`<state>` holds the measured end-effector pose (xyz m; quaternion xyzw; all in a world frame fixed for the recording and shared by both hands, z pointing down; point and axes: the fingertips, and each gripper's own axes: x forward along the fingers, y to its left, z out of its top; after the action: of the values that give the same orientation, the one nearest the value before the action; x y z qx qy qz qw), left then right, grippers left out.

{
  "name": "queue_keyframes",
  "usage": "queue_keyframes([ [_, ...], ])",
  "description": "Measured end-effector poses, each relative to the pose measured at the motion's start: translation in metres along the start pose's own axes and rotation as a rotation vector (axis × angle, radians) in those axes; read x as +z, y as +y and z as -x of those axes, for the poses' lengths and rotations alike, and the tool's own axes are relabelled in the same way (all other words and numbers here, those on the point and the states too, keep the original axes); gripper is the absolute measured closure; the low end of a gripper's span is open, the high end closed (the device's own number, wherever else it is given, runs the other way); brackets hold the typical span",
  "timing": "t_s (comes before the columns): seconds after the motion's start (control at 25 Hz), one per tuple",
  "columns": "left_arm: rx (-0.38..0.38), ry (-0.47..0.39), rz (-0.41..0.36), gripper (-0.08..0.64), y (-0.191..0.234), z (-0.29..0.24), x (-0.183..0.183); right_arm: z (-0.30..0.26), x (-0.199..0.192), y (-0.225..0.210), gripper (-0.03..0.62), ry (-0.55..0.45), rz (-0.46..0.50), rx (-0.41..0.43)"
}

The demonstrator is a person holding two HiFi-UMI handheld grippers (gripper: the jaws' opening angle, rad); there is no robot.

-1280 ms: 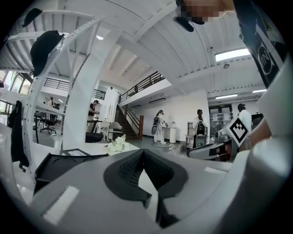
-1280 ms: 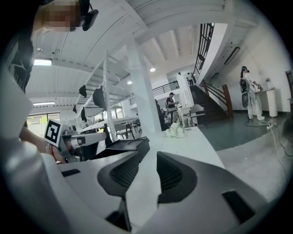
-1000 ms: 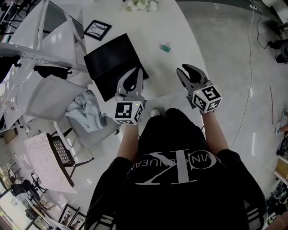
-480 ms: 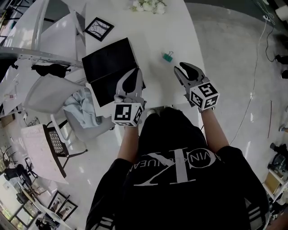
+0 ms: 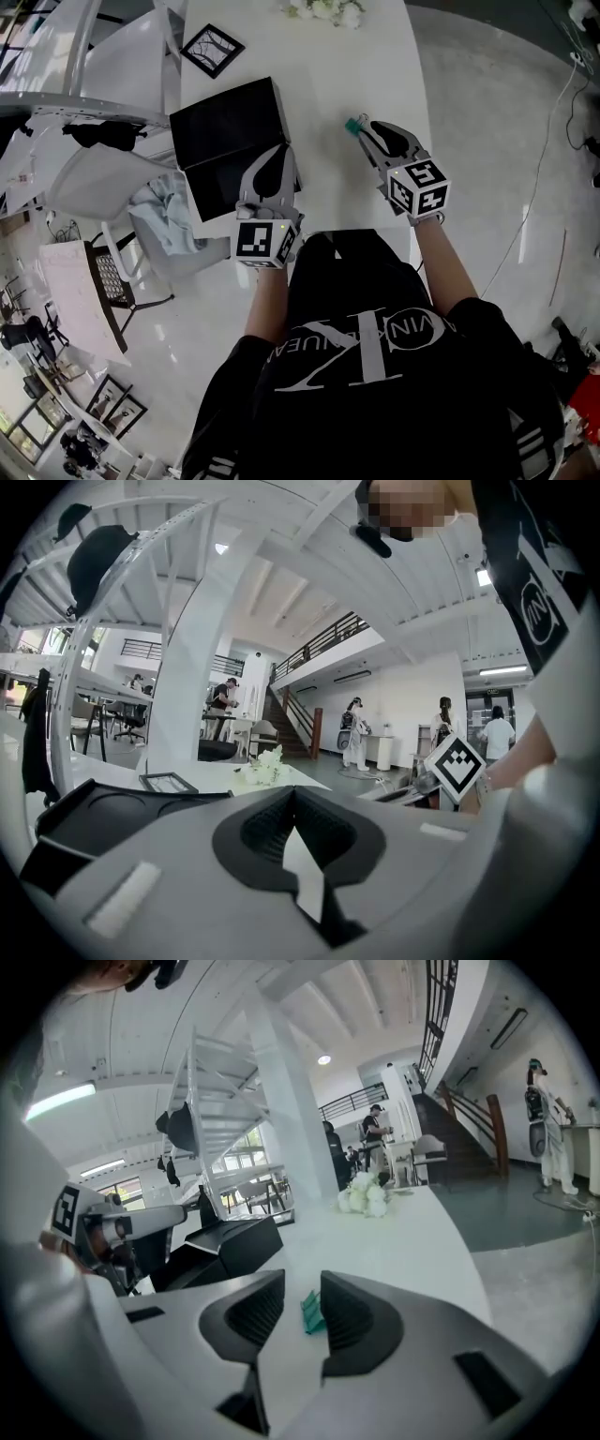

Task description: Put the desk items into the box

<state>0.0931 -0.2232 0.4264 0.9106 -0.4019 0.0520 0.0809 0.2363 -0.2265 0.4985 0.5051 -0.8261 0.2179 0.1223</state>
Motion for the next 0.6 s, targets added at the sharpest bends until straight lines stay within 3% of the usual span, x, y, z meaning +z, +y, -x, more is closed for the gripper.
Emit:
queue_keyframes([
  [0.6,0.080,0.015,-0.004,0.565,0.004,0.009,-0.005,-0.038,-0.020,-0.029,0.506,0.143,-0.094,-0.028],
])
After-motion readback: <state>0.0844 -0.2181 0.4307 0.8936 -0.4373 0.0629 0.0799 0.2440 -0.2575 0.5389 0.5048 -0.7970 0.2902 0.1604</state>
